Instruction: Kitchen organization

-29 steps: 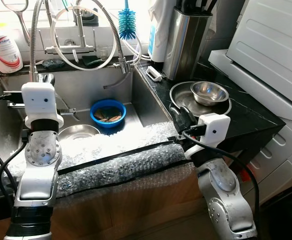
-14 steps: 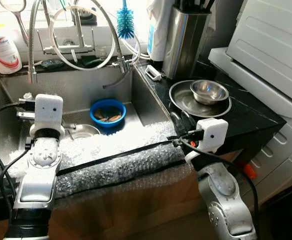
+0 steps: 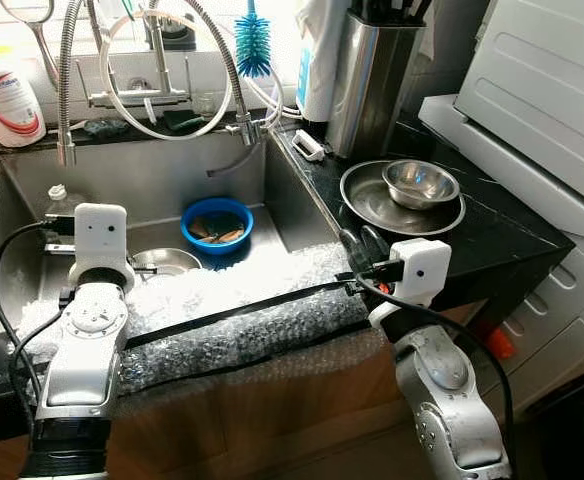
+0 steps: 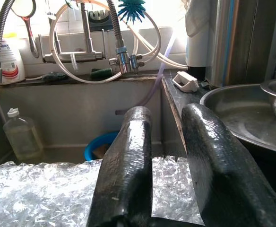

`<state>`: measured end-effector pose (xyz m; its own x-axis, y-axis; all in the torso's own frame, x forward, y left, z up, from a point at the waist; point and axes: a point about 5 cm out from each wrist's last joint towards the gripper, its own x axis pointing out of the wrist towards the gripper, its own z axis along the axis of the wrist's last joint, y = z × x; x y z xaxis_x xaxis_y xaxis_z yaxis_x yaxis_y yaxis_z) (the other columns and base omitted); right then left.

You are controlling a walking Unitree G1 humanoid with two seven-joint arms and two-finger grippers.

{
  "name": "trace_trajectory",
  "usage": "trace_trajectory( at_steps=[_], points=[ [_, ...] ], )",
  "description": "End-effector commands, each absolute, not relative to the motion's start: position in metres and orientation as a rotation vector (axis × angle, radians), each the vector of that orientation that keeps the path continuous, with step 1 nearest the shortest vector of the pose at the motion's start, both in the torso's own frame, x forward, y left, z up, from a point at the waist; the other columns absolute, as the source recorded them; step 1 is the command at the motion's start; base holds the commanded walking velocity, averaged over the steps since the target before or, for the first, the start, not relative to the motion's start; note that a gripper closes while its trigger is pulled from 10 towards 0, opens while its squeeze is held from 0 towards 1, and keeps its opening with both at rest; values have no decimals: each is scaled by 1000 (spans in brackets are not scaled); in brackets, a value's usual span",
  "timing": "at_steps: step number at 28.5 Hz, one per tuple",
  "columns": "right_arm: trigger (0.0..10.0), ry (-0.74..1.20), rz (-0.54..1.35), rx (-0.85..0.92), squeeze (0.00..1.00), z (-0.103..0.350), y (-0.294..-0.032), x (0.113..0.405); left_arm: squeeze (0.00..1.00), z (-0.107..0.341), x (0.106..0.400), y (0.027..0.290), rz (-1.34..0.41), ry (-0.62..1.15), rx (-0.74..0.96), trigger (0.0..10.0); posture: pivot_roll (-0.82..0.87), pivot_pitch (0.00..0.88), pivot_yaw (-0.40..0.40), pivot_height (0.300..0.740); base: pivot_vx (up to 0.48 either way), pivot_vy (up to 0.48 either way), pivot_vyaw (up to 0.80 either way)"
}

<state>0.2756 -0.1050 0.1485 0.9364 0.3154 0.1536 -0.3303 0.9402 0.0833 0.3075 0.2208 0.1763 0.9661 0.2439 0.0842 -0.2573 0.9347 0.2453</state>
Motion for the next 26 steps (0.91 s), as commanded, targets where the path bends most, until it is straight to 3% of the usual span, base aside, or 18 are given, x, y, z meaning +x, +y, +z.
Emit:
trace_trajectory(
  at_steps=[1, 16, 17, 18, 19, 26],
  points=[
    [10000, -139, 325, 112, 0, 151, -107, 278, 1000, 174, 309, 220, 245, -34, 255, 10000, -29, 16, -65, 727, 0, 0, 0],
    [10000, -134, 325, 120, 0, 151, -107, 279, 1000, 180, 308, 219, 242, -75, 233, 10000, -30, 14, -67, 727, 0, 0, 0],
    [10000, -136, 324, 121, 0, 152, -107, 280, 310, 187, 307, 219, 235, -121, 219, 10000, -30, 15, -66, 727, 0, 0, 0],
    [10000, -137, 324, 121, 0, 152, -107, 280, 310, 192, 306, 218, 231, -153, 210, 10000, -30, 15, -66, 727, 0, 0, 0],
    [10000, -139, 323, 122, 0, 153, -108, 280, 0, 204, 303, 219, 227, -220, 211, 10000, -31, 16, -67, 727, 0, 0, 0],
    [10000, -151, 306, 121, 0, 155, -113, 280, 0, 230, 279, 231, 184, -373, 266, 10000, -33, 11, -62, 727, 0, 0, 0]
  ],
)
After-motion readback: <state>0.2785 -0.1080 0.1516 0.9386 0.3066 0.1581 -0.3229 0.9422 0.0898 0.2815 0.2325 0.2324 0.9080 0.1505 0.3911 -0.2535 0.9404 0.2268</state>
